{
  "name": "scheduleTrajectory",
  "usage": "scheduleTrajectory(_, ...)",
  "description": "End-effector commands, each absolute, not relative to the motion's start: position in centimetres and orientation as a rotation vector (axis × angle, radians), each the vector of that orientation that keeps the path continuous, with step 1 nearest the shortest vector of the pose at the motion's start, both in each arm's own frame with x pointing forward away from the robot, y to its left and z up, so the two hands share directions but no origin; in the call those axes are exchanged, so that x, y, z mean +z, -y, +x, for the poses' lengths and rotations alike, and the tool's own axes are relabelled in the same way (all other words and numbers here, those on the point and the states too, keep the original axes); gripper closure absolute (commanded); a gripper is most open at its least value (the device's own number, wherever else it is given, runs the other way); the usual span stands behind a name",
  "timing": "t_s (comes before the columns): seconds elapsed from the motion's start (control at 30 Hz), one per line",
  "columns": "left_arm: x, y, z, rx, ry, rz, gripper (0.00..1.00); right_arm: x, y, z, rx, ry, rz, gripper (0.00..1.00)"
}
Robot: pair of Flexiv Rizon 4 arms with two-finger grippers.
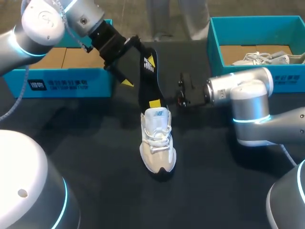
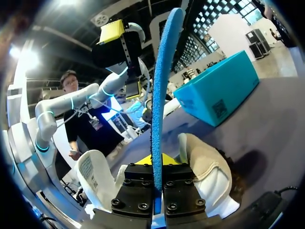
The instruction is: Take the shoe out of the shoebox, open the shoe tongue, remove and reinsert the insole, then place the shoe into the shoebox
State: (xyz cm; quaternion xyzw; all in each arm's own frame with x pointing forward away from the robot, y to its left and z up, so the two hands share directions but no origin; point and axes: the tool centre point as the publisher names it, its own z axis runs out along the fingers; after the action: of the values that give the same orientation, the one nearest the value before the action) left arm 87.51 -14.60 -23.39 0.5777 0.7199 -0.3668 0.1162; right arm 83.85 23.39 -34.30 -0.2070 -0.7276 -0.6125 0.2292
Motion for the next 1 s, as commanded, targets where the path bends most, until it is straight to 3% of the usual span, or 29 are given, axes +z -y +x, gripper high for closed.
scheduleTrajectory(0.03,-23.7,14.4,87.4,-1.076,-2.113,1.688,0.0,-35.1,-23.4,83.3,-1.677,1.998,-0.584,1.0)
scheduleTrajectory(0.4,-24.9,13.5,87.4,-1.072,-2.136,1.666,0.0,-35.2,-23.2,83.0,-1.668,1.996,-0.591,1.0)
scheduleTrajectory(0.43,-25.0,13.5,87.4,-1.066,-2.128,1.661,0.0,-35.1,-23.2,83.1,-1.669,1.999,-0.589,0.93)
scheduleTrajectory(0.47,-25.0,13.4,87.4,-1.066,-2.121,1.657,0.0,-35.0,-23.2,83.1,-1.67,2.002,-0.584,0.78)
scheduleTrajectory(0.5,-25.1,13.4,87.5,-1.048,-2.119,1.655,0.0,-34.9,-23.2,83.2,-1.669,2.006,-0.582,0.72)
scheduleTrajectory(0.6,-25.4,13.2,87.6,-1.027,-2.13,1.642,0.0,-34.6,-23.2,83.3,-1.667,2.015,-0.576,0.69)
scheduleTrajectory(1.0,-25.9,12.8,87.8,-1.046,-2.14,1.625,0.0,-32.9,-23.1,84.1,-1.667,2.059,-0.547,0.68)
